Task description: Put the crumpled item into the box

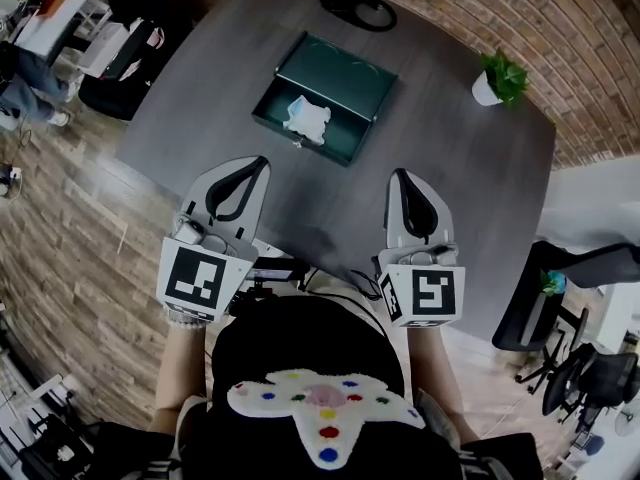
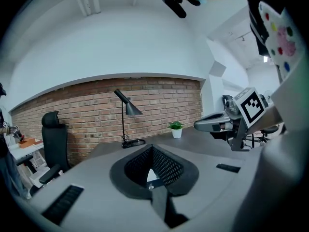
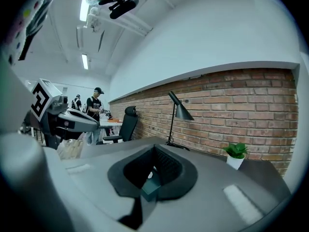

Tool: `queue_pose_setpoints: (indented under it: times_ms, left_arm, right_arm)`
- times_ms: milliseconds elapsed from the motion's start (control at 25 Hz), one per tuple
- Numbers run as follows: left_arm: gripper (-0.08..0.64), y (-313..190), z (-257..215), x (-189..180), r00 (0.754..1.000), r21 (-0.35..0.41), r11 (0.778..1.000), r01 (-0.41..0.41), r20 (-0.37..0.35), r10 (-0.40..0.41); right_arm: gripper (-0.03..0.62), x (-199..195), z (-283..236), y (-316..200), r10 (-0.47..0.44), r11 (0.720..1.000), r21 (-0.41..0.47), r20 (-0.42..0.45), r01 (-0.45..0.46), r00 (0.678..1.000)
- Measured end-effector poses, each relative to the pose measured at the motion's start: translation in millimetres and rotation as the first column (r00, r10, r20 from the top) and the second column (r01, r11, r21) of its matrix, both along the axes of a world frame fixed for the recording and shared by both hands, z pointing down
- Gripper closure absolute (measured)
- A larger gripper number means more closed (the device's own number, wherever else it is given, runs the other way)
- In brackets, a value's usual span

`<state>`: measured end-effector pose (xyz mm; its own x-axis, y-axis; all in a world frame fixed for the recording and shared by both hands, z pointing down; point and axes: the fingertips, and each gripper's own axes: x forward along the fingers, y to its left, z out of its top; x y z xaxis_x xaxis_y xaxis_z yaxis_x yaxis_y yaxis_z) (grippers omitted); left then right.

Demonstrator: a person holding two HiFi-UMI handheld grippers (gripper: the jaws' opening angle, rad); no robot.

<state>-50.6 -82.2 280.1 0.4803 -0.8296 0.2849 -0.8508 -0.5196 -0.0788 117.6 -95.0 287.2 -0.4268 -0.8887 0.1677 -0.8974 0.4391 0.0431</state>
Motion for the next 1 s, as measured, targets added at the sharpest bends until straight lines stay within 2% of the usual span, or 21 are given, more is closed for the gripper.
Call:
queue_pose_setpoints:
  times_ms: [280,1000]
  left_arm:
    - [0.552,2.6,2.3,-4.3,0.999,-0.002,1.0,0.024,0.025,-0.024]
    - [0.553,4.0,6.2,-0.8,1.0,-0.014,1.0,0.007,0.003,-0.007]
  right_arm:
    - [0.583,-4.7,3.7,-0.6,-0.033,0.999,-0.011,-0.012,0.033,0.999]
    - [0.583,-9.6,6.2,-1.1,-0.049,0.999,-0.017,-0.017,0.048,0.999]
